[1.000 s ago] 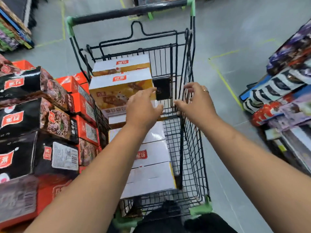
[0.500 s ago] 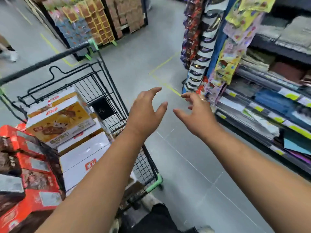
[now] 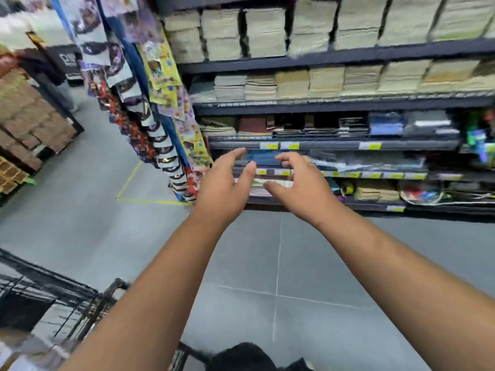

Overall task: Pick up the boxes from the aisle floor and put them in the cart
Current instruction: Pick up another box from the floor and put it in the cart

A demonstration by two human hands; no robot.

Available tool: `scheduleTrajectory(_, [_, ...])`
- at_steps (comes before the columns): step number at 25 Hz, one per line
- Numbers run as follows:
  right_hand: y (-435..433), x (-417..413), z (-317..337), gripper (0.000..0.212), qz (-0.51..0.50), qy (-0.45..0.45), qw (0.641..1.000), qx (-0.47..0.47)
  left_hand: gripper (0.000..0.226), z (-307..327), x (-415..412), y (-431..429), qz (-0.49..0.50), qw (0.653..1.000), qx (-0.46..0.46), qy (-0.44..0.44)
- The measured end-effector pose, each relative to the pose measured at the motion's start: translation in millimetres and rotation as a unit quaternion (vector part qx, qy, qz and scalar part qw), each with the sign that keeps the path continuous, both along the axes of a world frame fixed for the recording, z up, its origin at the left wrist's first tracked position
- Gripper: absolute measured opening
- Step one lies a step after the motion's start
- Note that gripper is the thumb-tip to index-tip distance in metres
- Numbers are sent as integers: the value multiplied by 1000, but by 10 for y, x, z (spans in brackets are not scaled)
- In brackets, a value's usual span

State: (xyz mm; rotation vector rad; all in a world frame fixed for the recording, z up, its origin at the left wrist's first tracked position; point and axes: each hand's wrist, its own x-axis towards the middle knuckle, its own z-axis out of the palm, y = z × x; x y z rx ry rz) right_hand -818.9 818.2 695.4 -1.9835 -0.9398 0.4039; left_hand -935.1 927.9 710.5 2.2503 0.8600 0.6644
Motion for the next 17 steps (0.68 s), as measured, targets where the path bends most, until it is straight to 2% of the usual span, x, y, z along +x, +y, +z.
scheduleTrajectory(8, [-934, 1085, 122, 56, -194, -7, 981, 4, 48, 46, 1663, -476, -225, 974, 4, 15])
scheduleTrajectory(13, [-1370, 1746, 257, 56, -314, -8, 949, 17, 44, 232, 2650, -793, -361, 932, 32, 12])
scheduleTrajectory(17, [-1831, 2171, 425, 54, -433, -19, 900, 50, 42, 416, 3530, -1143, -469, 883, 29, 2])
